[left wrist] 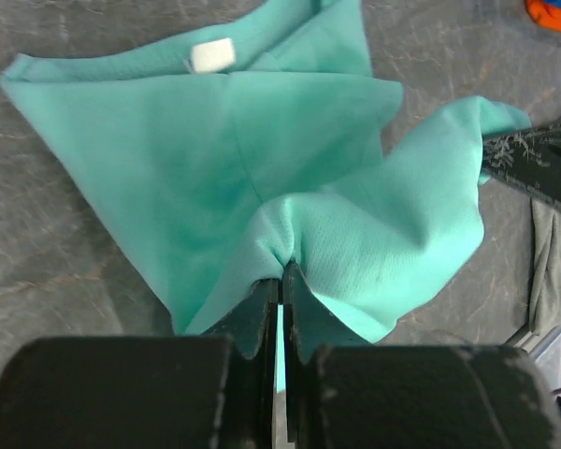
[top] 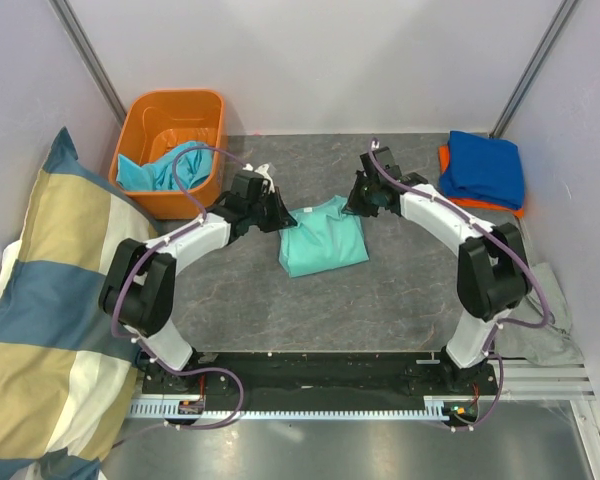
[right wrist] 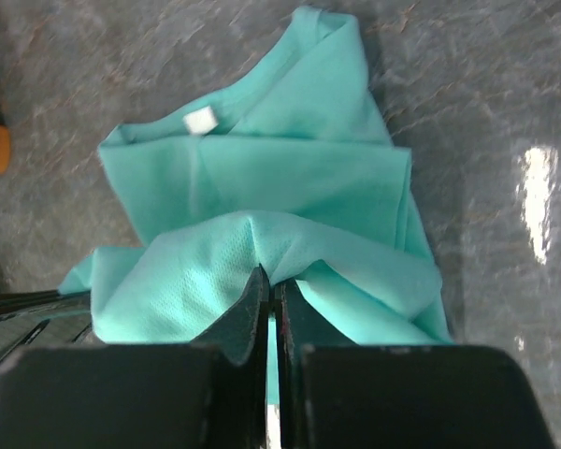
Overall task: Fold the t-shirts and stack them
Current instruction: Fold the tshirt
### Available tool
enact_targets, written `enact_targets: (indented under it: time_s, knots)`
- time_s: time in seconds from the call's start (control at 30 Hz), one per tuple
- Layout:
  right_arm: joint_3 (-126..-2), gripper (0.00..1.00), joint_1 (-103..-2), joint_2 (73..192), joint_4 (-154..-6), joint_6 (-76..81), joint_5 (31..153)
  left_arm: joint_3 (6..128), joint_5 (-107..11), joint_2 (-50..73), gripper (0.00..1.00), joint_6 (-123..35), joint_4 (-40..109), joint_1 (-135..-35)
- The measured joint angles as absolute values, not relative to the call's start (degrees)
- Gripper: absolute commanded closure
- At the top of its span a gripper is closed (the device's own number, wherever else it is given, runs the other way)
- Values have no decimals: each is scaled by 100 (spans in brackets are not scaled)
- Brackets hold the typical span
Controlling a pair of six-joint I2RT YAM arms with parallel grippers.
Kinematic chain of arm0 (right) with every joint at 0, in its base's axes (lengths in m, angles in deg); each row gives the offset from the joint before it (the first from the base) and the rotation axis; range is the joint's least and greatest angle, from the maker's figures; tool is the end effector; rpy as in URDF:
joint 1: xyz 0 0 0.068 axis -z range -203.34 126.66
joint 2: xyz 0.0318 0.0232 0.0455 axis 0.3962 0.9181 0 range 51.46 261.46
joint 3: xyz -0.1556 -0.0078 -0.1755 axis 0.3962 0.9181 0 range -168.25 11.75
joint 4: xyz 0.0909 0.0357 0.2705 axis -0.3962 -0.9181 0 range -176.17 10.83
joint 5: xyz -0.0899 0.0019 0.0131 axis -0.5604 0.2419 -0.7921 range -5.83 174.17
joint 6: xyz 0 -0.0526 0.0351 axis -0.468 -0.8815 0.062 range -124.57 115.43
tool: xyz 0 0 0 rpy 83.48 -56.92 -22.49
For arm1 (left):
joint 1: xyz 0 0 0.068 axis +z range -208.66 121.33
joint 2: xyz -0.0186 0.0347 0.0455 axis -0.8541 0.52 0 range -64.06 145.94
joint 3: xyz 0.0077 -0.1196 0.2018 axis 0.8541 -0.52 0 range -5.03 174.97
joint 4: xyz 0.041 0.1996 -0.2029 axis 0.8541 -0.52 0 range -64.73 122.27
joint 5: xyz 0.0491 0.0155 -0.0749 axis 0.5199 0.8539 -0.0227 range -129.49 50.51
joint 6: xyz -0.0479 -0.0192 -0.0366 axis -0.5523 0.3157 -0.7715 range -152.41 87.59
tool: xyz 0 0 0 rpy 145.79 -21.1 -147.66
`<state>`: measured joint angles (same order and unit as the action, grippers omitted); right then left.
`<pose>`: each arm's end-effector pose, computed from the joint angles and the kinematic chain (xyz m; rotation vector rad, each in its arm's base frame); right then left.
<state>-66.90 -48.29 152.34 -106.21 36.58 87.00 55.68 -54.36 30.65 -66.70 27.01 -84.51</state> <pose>0.3774 0.1782 0.1934 0.3313 2.4924 0.5608 0.3471 -0.1819 0.1579 -0.0281 2.3719 -0.8297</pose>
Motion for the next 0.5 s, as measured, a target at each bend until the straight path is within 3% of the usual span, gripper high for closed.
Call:
enact_targets:
  time_s: [0.27,0.37,0.43,0.47,0.5]
  knots:
    - [-7271,95,-4333,16447,-10350,3625,9243,5592,-5723,3459,98,-6611,2870,-7944]
    - [-7730,93,-4228,16926,-10291,3616,9524,5627,-5865,3557,93,-6608,2994,-7804]
    - [-8060,86,-4167,17228,-10202,3616,9691,5730,-5963,3695,80,-6608,3077,-7719]
    - [-8194,79,-4143,17335,-10189,3618,9758,5780,-5992,3763,67,-6608,3106,-7688]
    - [-8371,70,-4110,17468,-10141,3623,9841,5858,-6077,3863,19,-6617,3147,-7629]
